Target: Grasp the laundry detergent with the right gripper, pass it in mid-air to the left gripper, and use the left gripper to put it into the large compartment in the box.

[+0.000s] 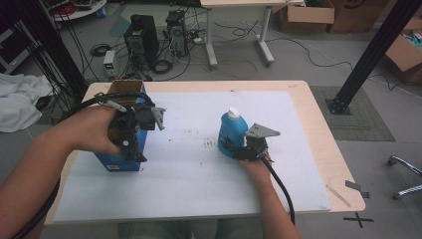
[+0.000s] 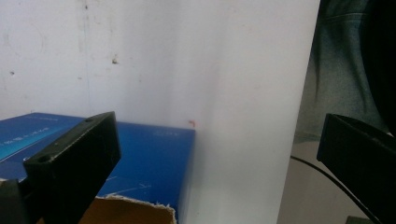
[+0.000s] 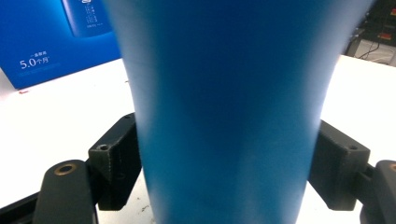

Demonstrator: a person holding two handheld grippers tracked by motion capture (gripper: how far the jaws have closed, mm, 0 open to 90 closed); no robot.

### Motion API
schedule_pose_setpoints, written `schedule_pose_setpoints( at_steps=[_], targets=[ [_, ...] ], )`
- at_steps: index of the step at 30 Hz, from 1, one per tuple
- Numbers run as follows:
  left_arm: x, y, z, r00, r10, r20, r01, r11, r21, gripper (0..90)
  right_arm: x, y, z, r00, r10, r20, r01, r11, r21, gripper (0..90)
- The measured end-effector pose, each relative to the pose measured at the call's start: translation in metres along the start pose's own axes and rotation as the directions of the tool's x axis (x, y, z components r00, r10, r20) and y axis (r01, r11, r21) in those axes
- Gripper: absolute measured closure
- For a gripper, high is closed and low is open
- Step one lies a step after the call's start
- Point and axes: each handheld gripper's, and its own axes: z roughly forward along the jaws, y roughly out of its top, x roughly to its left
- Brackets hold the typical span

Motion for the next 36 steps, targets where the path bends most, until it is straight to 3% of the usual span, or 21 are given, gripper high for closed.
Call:
schedule_pose_setpoints(
  at_steps=[36],
  targets=[
    [0.003, 0.0044, 0.0056, 0.9999, 0.003, 0.011, -0.003, 1.0, 0.008, 0.1, 0.0018, 0.0, -0.0026, 0.9997, -0.02, -0.011, 0.02, 1.0, -0.016, 42.2]
  ],
)
